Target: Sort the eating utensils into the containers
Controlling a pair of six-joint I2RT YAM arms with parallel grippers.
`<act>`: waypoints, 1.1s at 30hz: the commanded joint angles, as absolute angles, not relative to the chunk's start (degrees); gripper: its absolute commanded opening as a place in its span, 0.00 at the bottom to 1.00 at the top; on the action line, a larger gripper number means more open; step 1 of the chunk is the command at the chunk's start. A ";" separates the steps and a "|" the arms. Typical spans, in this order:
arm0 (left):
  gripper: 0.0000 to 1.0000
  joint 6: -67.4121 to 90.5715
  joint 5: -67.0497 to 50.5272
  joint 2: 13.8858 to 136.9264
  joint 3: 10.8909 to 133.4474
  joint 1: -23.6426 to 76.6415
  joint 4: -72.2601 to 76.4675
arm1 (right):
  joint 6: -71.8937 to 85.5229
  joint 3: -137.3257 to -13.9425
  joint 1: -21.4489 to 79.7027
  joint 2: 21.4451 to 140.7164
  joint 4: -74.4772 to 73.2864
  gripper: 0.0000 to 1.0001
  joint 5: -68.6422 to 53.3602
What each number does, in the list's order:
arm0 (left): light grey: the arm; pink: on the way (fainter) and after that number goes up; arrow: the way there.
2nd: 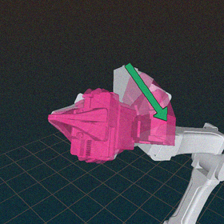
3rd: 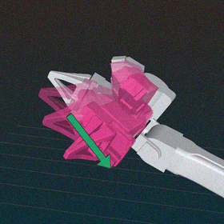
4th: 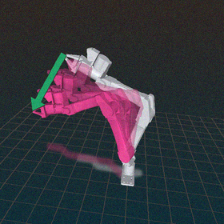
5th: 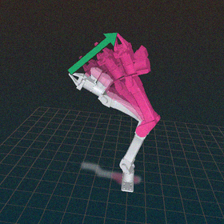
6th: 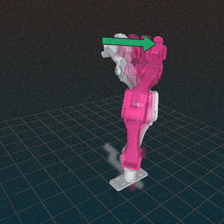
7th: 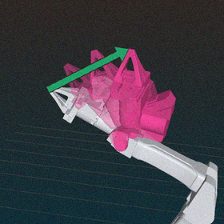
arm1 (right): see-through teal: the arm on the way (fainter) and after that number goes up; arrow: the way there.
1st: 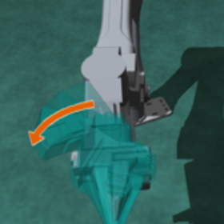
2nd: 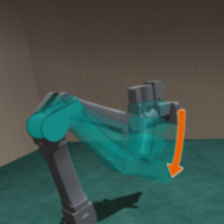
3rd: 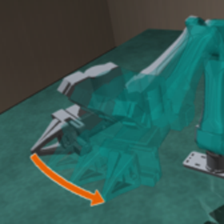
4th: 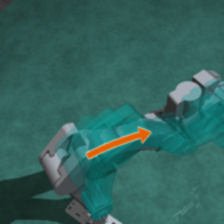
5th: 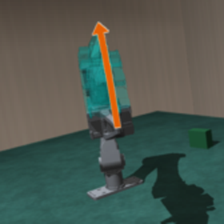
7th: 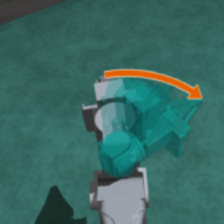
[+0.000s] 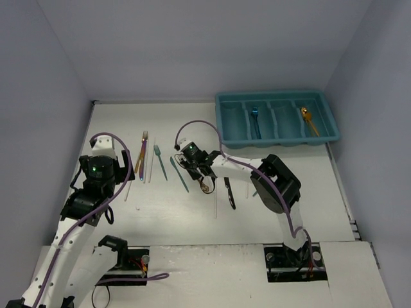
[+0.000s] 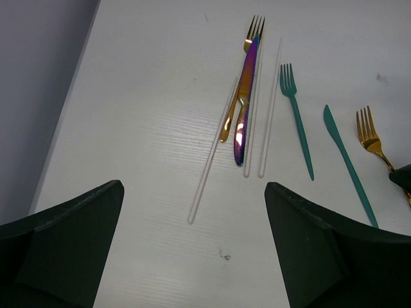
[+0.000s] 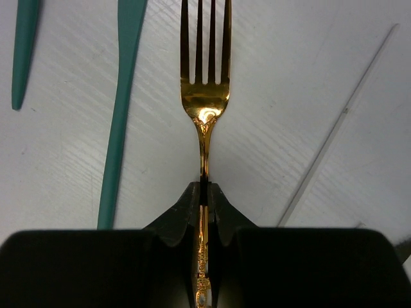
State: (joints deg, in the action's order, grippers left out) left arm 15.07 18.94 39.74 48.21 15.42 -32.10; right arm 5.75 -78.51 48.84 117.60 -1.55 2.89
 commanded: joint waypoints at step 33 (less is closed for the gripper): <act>0.90 19.02 10.11 48.45 50.04 15.73 -29.68 | 3.08 -107.65 10.28 123.34 -2.01 0.35 4.94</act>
